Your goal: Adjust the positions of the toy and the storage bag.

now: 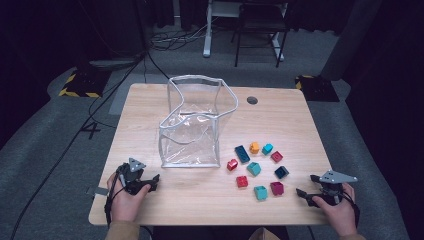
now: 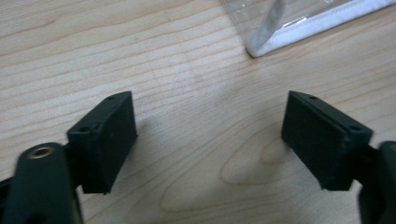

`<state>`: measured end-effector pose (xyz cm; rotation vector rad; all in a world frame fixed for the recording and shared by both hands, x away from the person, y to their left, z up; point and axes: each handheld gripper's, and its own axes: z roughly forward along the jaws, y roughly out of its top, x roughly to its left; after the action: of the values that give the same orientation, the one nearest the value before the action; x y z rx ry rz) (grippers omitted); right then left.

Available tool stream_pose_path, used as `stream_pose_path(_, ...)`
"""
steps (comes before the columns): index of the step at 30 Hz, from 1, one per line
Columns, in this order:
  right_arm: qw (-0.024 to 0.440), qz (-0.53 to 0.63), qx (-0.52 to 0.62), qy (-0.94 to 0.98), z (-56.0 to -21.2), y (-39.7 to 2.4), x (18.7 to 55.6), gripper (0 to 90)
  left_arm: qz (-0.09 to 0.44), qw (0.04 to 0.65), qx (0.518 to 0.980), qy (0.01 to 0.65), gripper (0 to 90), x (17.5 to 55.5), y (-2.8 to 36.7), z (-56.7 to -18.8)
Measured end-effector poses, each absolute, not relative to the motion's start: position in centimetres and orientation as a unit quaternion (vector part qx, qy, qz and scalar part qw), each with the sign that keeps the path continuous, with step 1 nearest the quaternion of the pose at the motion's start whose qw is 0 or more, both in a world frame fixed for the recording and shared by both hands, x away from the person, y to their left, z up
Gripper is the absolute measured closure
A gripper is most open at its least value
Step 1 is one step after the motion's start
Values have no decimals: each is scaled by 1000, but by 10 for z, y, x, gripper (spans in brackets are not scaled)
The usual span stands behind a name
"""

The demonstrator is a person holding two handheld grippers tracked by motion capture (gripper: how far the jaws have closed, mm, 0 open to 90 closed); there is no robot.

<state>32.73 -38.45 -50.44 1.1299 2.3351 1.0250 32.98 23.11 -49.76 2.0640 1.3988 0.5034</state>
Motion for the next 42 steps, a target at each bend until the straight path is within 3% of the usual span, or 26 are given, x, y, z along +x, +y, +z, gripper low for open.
stream_pose_path(8,177,361,403,822,-504,-384,328,151,193,301,784,508,209,333,225,-464)
stream_pose_path(10,181,362,411,817,-504,-384,329,188,193,305,786,502,209,334,223,-458)
stream_pose_path(13,180,356,416,817,-500,-385,328,314,194,310,792,490,219,336,220,-448)
stream_pose_path(15,182,358,422,813,-497,-386,328,302,195,315,791,487,224,338,219,-444)
stream_pose_path(19,180,377,418,807,-483,-382,324,368,200,323,788,485,245,342,218,-438)
stream_pose_path(31,168,394,328,842,-434,-326,338,426,195,346,787,471,278,353,217,-428)
stream_pose_path(42,141,424,255,858,-416,-250,376,487,194,364,788,457,291,353,216,-424)
